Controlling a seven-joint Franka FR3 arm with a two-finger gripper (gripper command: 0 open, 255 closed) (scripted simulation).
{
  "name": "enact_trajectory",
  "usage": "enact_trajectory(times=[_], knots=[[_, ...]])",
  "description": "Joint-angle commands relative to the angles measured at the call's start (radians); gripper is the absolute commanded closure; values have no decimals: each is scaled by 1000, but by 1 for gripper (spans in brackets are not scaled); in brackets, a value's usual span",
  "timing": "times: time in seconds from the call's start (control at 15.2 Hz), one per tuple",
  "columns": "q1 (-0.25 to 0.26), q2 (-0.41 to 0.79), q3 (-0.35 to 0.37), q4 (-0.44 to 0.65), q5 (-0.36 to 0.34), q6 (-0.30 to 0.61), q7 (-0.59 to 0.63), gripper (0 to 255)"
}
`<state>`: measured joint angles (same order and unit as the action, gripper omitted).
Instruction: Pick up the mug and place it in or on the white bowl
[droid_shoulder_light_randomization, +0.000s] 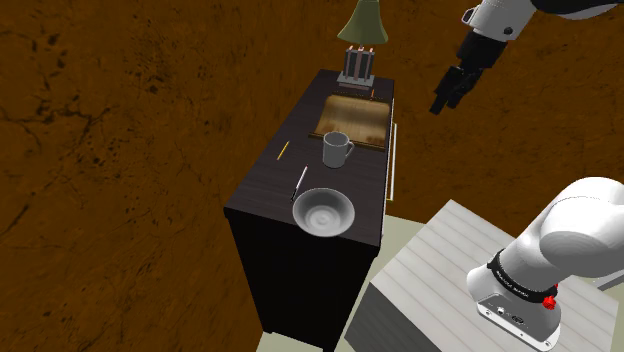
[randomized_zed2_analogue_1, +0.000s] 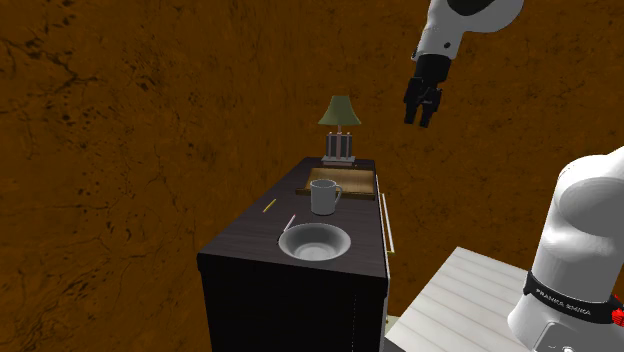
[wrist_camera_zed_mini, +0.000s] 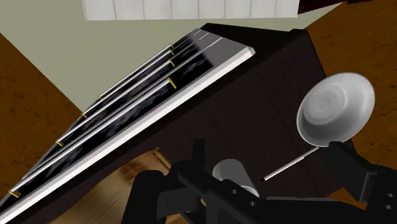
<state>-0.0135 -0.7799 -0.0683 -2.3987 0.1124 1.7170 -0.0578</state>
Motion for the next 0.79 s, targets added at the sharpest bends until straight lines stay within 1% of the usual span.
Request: enact_trajectory(times=[0.0,0.33,0.73], knots=[[0,0,0,0,0,0,0,0],[19,174,58,31,-3,129,35,0],[32,401,121,113,-30,255,87,0]])
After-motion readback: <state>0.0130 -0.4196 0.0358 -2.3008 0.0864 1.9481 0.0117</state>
